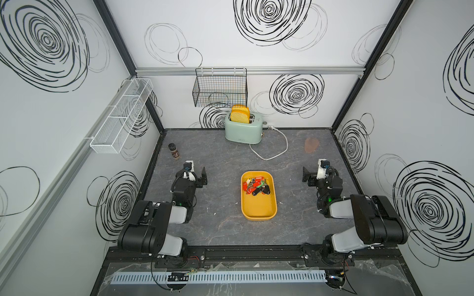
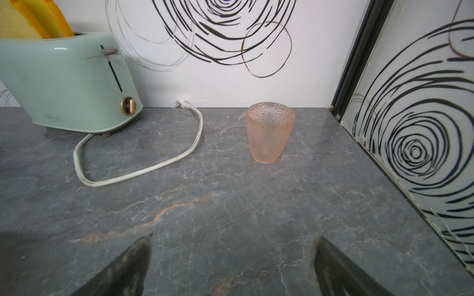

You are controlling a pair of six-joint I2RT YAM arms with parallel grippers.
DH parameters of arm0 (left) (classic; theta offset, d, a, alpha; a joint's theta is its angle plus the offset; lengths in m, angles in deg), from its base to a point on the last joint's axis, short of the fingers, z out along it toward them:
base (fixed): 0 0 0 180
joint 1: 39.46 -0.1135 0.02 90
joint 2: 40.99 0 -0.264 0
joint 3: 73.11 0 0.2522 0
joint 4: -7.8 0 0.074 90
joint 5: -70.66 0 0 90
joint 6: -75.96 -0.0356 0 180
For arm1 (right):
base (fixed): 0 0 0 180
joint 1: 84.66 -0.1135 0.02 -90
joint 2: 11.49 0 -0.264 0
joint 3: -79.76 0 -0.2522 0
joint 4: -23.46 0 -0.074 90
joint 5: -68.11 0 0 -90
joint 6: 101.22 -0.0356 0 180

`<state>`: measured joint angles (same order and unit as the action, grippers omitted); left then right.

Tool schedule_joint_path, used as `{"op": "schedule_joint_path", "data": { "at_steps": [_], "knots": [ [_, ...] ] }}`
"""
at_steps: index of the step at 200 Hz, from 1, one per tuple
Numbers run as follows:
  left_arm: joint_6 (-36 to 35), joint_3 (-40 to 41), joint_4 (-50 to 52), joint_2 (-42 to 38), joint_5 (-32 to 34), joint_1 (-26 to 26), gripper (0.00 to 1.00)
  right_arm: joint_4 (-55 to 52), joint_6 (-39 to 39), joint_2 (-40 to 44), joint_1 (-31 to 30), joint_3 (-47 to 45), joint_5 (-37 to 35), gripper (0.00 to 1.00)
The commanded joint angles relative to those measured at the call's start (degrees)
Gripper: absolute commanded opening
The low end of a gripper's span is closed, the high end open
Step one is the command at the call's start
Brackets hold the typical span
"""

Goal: Take the keys out of the storage box
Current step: Pick up the key from the storage box.

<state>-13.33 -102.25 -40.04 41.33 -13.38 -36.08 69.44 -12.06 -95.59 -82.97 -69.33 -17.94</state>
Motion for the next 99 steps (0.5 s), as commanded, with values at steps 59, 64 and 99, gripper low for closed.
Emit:
{"op": "schedule_joint_path", "data": {
  "at_steps": [59, 64, 99],
  "knots": [
    [10.09, -18.23, 31.7, -9.39, 6.11, 0.78, 0.98, -30.44, -12.64, 9.39, -2.46, 16.09, -4.57, 0.99],
    [12.77, -19.34, 33.85, -9.82, 5.96, 0.48, 0.98, -31.66, -14.59, 10.46, -2.37, 16.76, -4.37, 0.99],
    [33.82, -22.46, 41.35, -11.23, -9.37, -6.51, 0.98, -40.11, -41.74, 14.89, 2.02, 18.8, 4.08, 0.99]
  ]
}}
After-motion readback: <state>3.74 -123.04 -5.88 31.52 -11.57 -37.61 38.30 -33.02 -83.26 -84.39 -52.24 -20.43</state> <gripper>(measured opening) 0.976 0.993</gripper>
